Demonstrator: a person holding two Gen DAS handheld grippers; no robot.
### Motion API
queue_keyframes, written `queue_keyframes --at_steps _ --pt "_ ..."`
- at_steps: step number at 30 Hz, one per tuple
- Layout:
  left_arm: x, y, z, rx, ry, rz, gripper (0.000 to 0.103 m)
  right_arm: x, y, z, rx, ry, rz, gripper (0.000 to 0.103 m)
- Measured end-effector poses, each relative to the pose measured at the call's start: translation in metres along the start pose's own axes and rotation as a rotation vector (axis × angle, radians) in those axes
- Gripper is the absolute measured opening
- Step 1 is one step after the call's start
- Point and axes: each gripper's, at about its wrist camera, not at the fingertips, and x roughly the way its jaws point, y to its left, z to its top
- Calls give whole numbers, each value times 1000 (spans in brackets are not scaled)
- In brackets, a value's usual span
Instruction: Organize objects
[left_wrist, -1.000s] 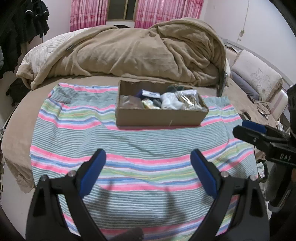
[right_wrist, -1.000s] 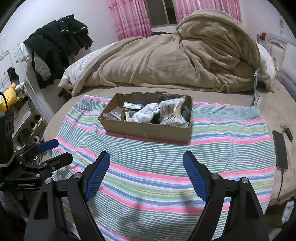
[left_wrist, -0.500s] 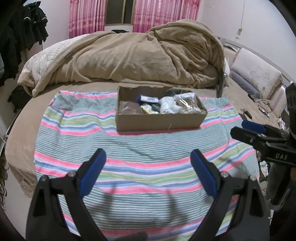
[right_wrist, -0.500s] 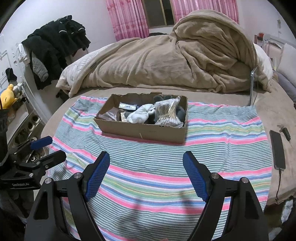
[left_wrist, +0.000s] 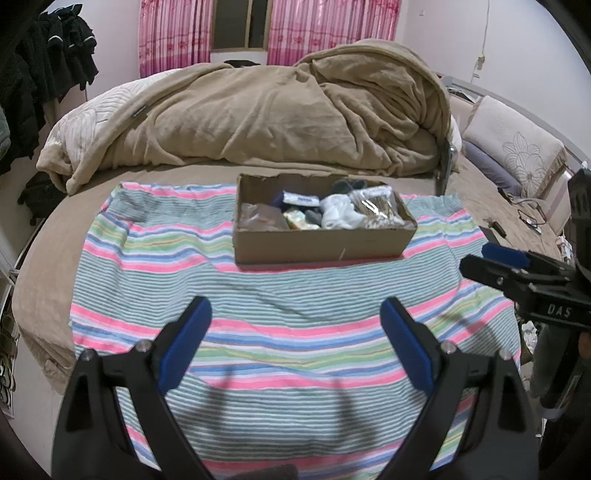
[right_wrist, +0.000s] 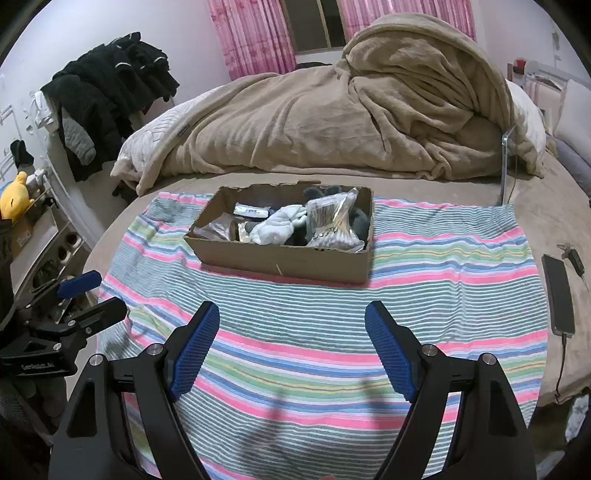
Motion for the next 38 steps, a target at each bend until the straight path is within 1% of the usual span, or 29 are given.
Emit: queue_keyframes --at_steps 24,34,38 --pt "5 -2 0 -10 24 -11 94 2 -1 4 12 -2 9 84" --pt "15 -2 -1 -1 38 -32 94 12 -5 6 13 12 10 84" --pt "26 2 0 -7 52 -26 94 18 -8 6 8 22 8 84"
